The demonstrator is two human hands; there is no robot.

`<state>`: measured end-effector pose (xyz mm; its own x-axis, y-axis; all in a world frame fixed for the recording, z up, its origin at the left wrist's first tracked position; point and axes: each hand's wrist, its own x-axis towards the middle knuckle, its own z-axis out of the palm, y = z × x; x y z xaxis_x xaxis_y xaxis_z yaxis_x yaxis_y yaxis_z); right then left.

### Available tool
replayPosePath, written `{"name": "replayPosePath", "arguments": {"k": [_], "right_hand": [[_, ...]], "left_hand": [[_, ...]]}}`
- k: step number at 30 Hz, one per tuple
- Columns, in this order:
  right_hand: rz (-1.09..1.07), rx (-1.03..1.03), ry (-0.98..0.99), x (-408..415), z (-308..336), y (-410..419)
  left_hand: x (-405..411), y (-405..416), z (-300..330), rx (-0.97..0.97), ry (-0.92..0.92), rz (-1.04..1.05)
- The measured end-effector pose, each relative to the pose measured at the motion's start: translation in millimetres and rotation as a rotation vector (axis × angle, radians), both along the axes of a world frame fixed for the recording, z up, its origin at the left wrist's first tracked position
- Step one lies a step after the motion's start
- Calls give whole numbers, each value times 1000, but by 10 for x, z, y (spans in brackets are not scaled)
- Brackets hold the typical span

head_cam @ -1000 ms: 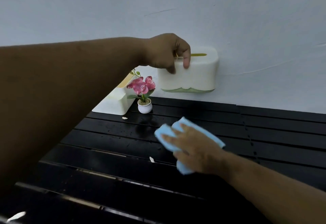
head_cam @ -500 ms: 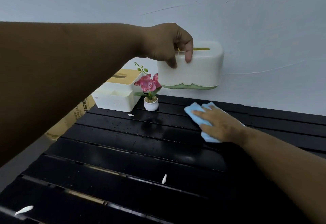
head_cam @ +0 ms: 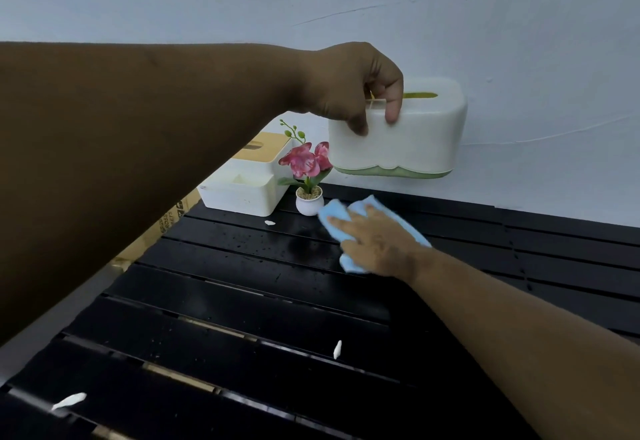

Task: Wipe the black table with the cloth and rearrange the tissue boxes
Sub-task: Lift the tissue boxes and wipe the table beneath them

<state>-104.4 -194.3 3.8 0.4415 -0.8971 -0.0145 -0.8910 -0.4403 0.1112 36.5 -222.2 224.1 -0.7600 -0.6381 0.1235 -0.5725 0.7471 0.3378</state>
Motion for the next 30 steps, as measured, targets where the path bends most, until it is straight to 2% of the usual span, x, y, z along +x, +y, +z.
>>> {"name": "replayPosePath", "arguments": {"k": [1, 3, 5, 10, 15, 17, 19, 24, 26, 30], "right_hand": [[126, -54, 44, 62, 24, 232], [277, 35, -60, 123, 40, 671], [366, 212, -168, 73, -40, 965], [507, 245, -219, -195, 8, 986], [239, -17, -20, -829, 184, 346], [32, -64, 26, -1179, 159, 208], [-57, -115, 115, -1399, 98, 157], [-16, -241, 249, -1293, 72, 409], [37, -252, 229, -1147, 183, 717], [98, 12, 116, -1034, 99, 1342]], "left_hand": [[-2, 2, -3, -1, -2, 1], [-8, 7, -3, -5, -3, 4], [-12, 23, -1, -5, 2, 4], [-21, 45, -2, -8, -5, 17], [-25, 63, 35, -2, -27, 10], [-31, 75, 42, -2, -34, 9], [-41, 80, 35, -11, -42, 15], [-74, 74, -54, 8, -71, 33], [-112, 51, -132, 13, -80, 35], [-218, 2, -334, 47, -81, 22]]}}
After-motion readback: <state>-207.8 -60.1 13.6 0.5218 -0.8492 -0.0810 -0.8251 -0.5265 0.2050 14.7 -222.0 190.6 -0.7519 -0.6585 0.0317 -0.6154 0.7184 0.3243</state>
